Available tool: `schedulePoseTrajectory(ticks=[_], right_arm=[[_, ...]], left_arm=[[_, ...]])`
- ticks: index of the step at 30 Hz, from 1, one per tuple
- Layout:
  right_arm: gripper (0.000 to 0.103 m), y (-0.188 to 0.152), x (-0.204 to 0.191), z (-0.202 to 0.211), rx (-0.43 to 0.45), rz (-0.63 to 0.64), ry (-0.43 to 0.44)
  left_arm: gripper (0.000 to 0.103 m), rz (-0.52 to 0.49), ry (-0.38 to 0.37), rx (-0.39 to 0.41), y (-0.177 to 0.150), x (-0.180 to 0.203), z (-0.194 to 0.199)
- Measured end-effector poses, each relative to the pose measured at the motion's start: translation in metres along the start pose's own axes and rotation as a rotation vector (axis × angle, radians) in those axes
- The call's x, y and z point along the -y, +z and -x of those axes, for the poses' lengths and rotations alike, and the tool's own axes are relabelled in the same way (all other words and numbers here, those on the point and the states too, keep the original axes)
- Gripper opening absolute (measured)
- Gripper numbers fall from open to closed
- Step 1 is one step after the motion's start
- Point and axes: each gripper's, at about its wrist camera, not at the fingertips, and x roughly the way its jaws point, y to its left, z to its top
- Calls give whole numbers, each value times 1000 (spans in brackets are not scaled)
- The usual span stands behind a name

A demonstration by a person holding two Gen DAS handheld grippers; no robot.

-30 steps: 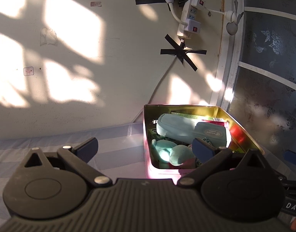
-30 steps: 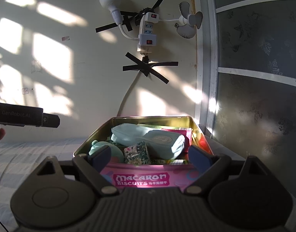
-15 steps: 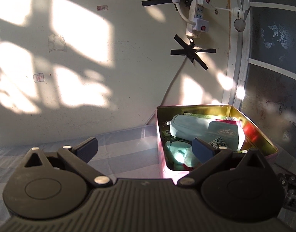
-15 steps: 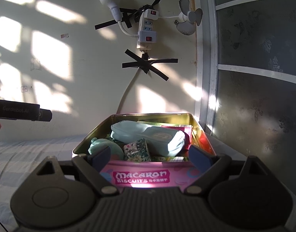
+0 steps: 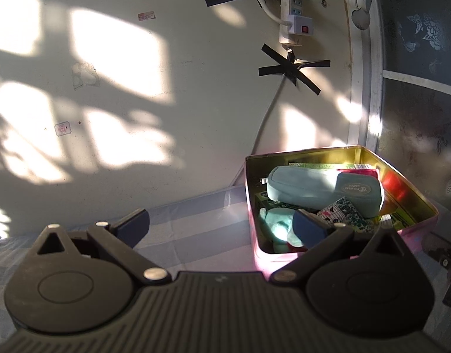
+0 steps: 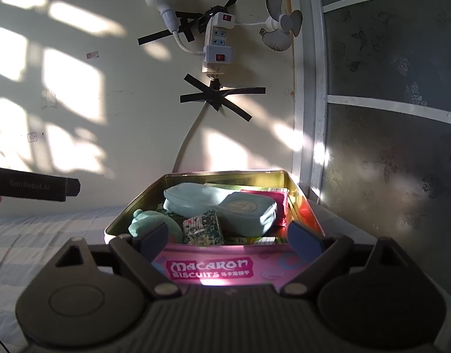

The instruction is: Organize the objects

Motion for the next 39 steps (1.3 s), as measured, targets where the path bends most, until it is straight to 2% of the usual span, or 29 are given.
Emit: schedulePoseTrajectory(ticks=[5, 39], right_arm=[[92, 0, 1, -1, -2, -3, -4], [92, -4, 7, -9, -38, -30, -4]], left_arm=[[103, 17, -50, -27, 0, -3, -2], [103, 7, -86, -104, -7, 10, -16]])
